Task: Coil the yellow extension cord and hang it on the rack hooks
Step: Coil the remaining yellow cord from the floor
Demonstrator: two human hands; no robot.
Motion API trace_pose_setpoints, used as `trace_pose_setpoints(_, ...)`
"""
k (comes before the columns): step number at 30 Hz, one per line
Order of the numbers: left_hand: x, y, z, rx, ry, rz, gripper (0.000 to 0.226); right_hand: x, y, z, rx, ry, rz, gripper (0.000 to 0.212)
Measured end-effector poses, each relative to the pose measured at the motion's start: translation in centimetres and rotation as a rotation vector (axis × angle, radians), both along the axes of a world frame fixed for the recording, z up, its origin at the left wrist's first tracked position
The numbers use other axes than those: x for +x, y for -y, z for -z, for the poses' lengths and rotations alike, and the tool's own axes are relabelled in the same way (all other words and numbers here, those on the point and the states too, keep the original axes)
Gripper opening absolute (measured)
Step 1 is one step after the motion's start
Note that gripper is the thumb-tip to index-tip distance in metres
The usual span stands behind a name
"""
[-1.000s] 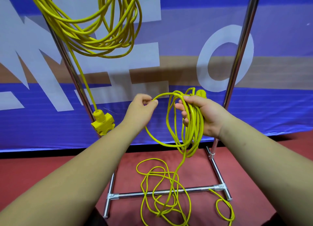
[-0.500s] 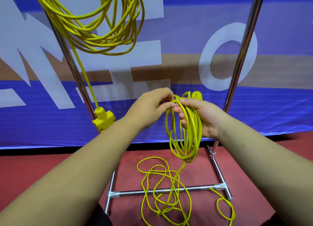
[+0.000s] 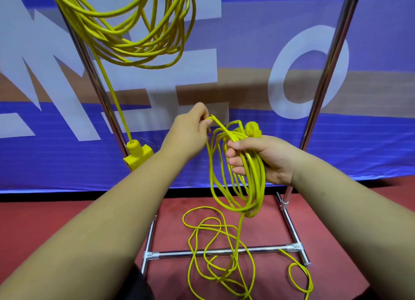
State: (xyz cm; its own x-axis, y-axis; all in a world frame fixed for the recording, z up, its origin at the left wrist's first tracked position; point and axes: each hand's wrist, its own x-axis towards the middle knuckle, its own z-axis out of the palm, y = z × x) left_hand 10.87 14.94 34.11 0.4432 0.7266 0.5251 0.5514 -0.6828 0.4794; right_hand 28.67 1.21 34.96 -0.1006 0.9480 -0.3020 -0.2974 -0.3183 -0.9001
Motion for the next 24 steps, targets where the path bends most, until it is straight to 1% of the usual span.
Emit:
trace_pose_setpoints(2, -0.1, -0.8, 0.0, -0.049, 0.012, -0.07, 0.012, 0.1, -0.2, 0.0, -0.001, -0.011, -0.006, 0.009)
trace_pose_setpoints(5, -0.6, -1.9, -0.2, -0.106, 0.07, -0.173, 0.011, 0.1, -0.1, 0.0, 0.012, 0.029, -0.053, 0.01)
trace_pose_setpoints(7, -1.0, -1.9, 0.3, -0.147, 0.049, -0.129, 0.011, 0.3, -0.2, 0.0, 0.016, 0.042, -0.02, 0.012)
trace_pose_setpoints(10, -1.4, -1.6, 1.5, -0.201, -0.041, -0.03, 0.016, 0.6, -0.2, -0.2, 0.008, 0.052, -0.013, 0.017)
trace_pose_setpoints(11, -1.5, -1.4, 1.8, -0.216, -0.039, 0.002, 0.017, 0.7, -0.1, -0.2, 0.007, 0.061, -0.01, 0.019)
trace_pose_setpoints(14, -1.0, -0.6, 1.8, -0.283, 0.042, 0.077, 0.015, 0.8, -0.1, 0.4, 0.024, 0.075, 0.021, 0.02)
trace_pose_setpoints(18, -0.6, -0.3, 2.2, -0.278, 0.021, 0.107, 0.012, 0.7, -0.3, 0.8, 0.023, -0.004, 0.033, 0.019)
trace_pose_setpoints(22, -0.8, -0.1, 2.9, -0.284, -0.064, 0.11, 0.017, 0.5, -0.3, 0.4, 0.027, -0.015, 0.044, 0.019)
trace_pose_setpoints(24, -0.3, 0.1, 3.2, -0.24, -0.096, 0.097, 0.019, 0.3, -0.3, 0.5, 0.028, -0.019, 0.075, 0.022)
